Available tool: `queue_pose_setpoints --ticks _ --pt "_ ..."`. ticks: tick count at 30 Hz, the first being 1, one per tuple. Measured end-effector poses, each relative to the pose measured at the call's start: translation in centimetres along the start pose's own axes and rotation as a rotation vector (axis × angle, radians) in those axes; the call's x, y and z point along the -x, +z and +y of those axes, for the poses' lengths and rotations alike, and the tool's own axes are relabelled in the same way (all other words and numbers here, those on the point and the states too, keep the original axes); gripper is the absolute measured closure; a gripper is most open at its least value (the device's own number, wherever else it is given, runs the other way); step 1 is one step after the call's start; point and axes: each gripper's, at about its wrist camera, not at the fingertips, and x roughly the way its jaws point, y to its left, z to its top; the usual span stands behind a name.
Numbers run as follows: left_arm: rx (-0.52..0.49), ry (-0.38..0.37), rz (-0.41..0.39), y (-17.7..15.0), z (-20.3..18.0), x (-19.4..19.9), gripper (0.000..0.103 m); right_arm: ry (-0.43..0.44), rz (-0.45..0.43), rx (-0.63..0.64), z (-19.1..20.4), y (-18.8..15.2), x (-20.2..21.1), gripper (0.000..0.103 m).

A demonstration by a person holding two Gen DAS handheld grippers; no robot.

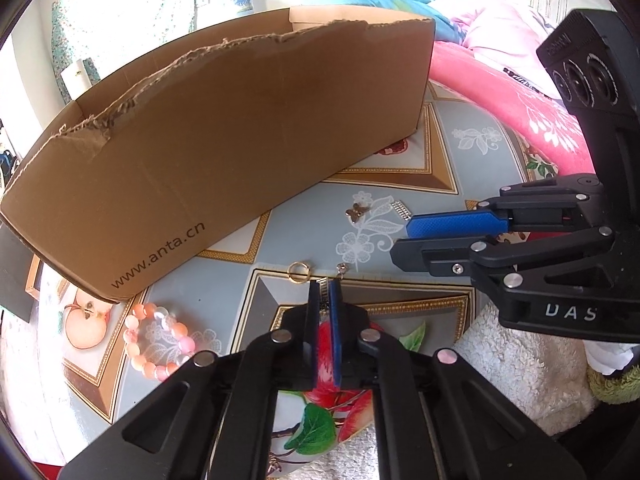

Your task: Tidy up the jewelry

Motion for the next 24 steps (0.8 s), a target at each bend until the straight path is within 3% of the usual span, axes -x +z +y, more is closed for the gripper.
queue_pose_setpoints --ticks 15,24 --pt "0.066 -0.035 -0.095 0.2 1.5 2.4 0.102 0.014 -0.022 -0.005 -0.4 0.1 2.0 0.085" --pt "0.093 -0.047 -0.194 1.0 2.2 5.4 0.102 0.004 -0.078 0.019 0.4 0.3 4.6 0.085"
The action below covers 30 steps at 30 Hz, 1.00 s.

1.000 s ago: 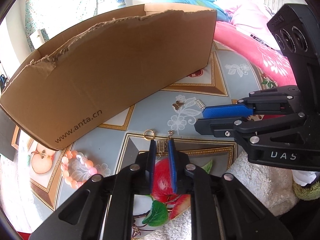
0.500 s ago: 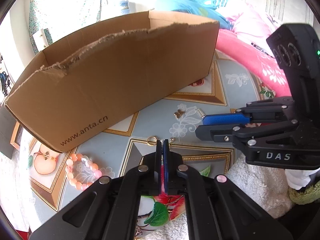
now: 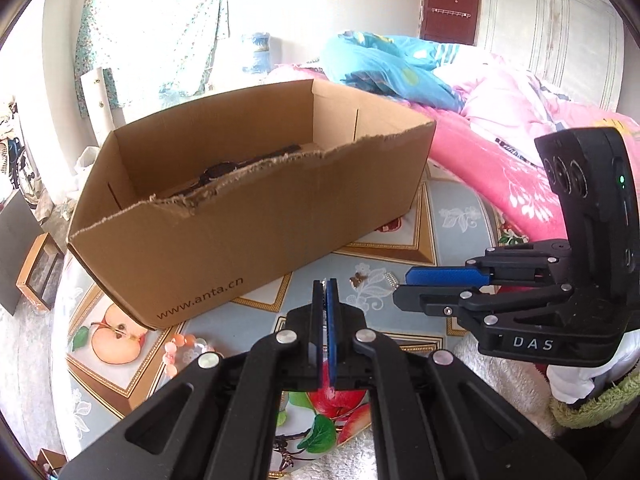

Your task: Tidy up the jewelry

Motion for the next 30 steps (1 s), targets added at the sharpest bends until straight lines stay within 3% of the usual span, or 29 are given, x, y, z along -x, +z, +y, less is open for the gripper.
queue_pose_setpoints --ticks 6,12,16,22,30 --pt "0.009 -0.041 -0.104 2.4 0.4 3.4 0.102 0.007 -0.072 0.023 0.8 1.3 3.0 0.085" --pt "0.01 -0.078 -0.222 6.5 2.1 6.3 0.102 0.022 -0.18 0.077 1.6 4.9 6.0 0.085" --pt "0.011 -0.067 -0.229 9.6 3.5 5.6 0.102 0.03 -0.231 0.118 1.4 8.2 7.2 0.085" --pt "0.045 -0.074 -0.099 14.1 6.6 1.3 0.102 0.038 -0.204 0.154 -0.1 12.5 5.6 0.085" --pt "0.141 -0.135 0.245 17.2 10.7 -8.8 0.102 0.059 0.034 0.159 -1.4 15.7 -1.2 0.085"
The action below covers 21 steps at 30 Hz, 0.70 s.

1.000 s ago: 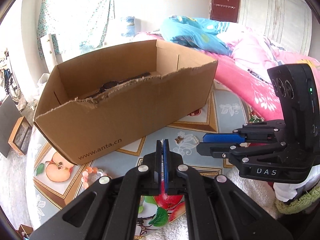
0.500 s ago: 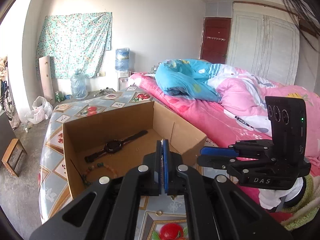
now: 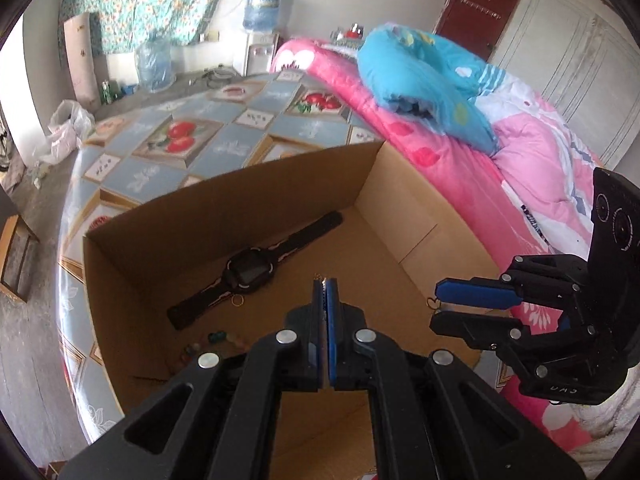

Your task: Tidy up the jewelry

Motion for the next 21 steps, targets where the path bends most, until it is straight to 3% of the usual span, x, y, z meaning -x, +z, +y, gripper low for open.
queue_pose_setpoints --ticks 5,8,12,16,21 --pt "0.066 -0.006 0.18 1.1 1.9 -4.5 0.102 -0.006 0.095 -0.013 -0.5 0.5 -2.1 0.085" --pt "0.102 0.001 0.239 1.7 2.8 -6.3 0.101 -0.004 0.11 -0.023 -0.8 0.8 -2.5 0.085" --pt "0.135 -0.011 0.261 2.0 3.6 -7.1 0.1 0.004 0.123 -0.032 -1.5 1.1 -3.4 0.085" --pt "0.13 -0.033 0.227 2.2 3.5 -6.8 0.079 0.008 0.15 -0.04 -2.0 1.2 -4.0 0.085" --pt "0.124 -0.017 0.164 2.1 3.4 -5.2 0.077 0.019 0.185 -0.048 -2.3 1.7 -4.6 0.085"
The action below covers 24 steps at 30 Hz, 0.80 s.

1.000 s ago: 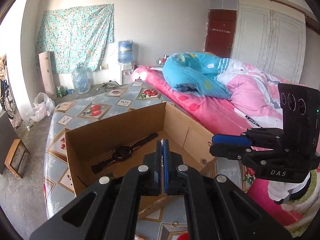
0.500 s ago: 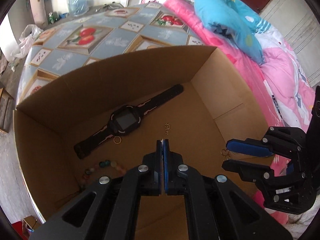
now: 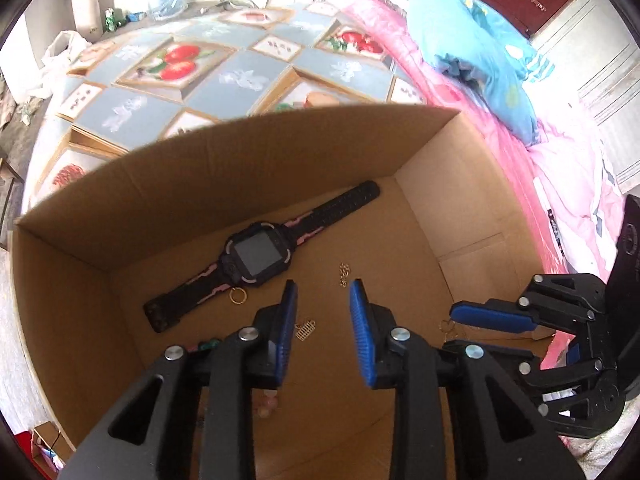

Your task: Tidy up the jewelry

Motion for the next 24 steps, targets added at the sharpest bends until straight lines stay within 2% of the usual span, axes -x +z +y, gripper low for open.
queue_pose_setpoints --ticks 6,12,19,24 --pt "-0.055 0.004 -0.211 -2.6 -0.4 6.1 0.076 -0.001 0.067 -0.021 -0.2 1.3 -0.9 0.085" --pt "-0.073 0.057 -0.419 -8.5 -0.9 11.4 0.067 0.002 0.178 -0.058 -0.4 2.9 -3.1 0.085" --pt "-0.023 0.075 -0.535 -14.1 -0.6 13.7 0.065 -0.035 0.317 -0.104 -0.8 3.6 -6.3 0.085" --pt "-0.023 0.079 -0.55 -16.7 -0.5 13.8 0.065 -0.078 0.408 -0.107 -1.1 3.4 -8.2 0.085"
